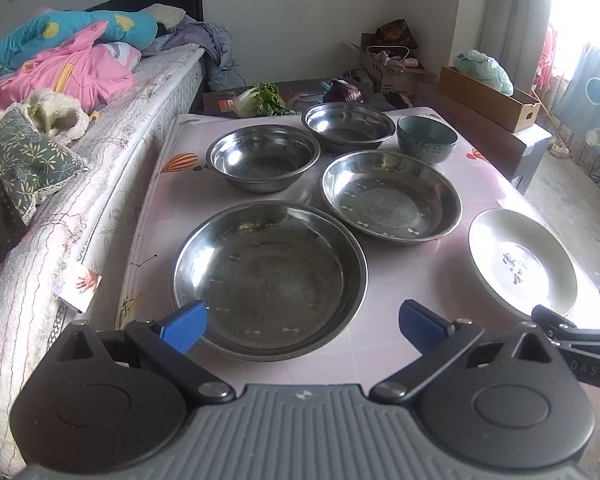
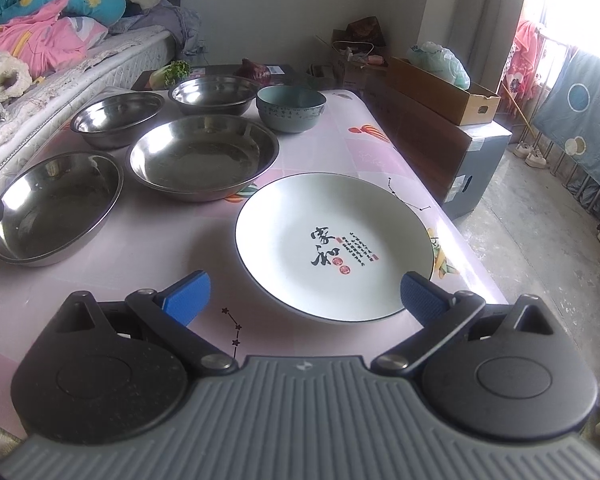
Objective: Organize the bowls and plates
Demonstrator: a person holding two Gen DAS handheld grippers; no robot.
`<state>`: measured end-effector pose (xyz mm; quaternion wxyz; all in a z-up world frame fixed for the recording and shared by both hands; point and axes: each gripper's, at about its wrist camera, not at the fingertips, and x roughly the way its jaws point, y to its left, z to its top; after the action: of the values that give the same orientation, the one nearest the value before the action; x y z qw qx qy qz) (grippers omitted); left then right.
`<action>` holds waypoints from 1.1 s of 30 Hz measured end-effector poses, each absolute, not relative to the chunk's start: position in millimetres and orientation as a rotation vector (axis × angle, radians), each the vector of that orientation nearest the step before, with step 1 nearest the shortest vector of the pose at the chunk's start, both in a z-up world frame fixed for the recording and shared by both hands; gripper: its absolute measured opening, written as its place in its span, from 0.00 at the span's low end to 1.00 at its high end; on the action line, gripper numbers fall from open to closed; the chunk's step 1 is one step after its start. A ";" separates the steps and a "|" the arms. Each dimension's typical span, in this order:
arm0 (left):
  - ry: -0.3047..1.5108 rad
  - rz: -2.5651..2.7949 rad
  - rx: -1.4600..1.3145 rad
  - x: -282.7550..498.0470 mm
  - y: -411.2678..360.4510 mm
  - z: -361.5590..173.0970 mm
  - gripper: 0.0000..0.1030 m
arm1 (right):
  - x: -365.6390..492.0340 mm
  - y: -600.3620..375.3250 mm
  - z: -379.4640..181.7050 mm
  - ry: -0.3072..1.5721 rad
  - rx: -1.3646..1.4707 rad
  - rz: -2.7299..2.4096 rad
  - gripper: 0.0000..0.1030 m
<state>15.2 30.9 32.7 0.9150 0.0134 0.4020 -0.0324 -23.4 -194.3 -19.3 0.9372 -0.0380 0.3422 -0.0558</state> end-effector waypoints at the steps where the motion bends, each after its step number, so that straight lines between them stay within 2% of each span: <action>1: 0.823 -0.052 0.018 19.4 36.3 33.6 1.00 | -19.7 -196.3 -16.8 0.688 -0.075 -0.110 0.99; 12: 0.809 0.073 -0.055 60.2 88.5 30.4 1.00 | 23.4 -213.8 9.4 0.613 0.092 0.031 0.99; 33: 0.804 0.101 -0.191 126.2 156.4 17.3 1.00 | 122.1 -147.9 35.9 0.591 0.003 0.138 0.99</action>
<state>126.2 156.4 17.3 0.9147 -0.0925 0.3903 0.0491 122.1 -147.9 35.9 0.9543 0.0017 0.2910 0.0679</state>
